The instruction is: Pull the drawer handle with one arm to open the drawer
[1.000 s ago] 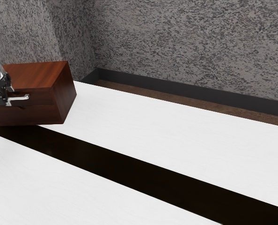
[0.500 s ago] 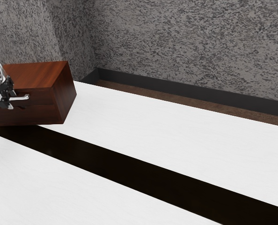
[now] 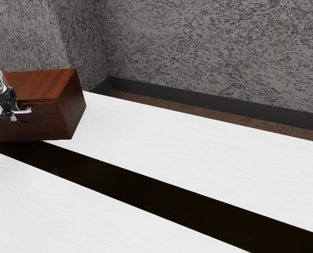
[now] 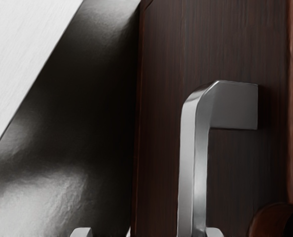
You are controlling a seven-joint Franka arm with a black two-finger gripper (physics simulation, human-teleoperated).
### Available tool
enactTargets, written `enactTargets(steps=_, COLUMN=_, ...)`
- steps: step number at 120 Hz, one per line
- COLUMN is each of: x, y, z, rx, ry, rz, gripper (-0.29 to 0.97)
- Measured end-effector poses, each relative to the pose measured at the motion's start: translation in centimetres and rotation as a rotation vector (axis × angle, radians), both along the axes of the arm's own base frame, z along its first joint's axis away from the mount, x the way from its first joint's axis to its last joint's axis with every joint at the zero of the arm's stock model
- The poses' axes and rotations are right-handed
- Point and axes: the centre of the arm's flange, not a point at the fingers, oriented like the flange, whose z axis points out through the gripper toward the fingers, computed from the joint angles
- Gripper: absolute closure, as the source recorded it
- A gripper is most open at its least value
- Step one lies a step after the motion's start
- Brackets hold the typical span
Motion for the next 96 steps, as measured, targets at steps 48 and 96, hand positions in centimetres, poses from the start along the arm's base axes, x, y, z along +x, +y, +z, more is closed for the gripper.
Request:
enactTargets(steps=48, x=-0.5, y=-0.4, z=0.1, rx=-0.022, ry=0.028, rz=-0.026, gripper=0.62)
enactTargets(steps=96, x=-2.4, y=-1.2, z=0.2, rx=-0.065, ry=0.045, rz=-0.029, gripper=0.66)
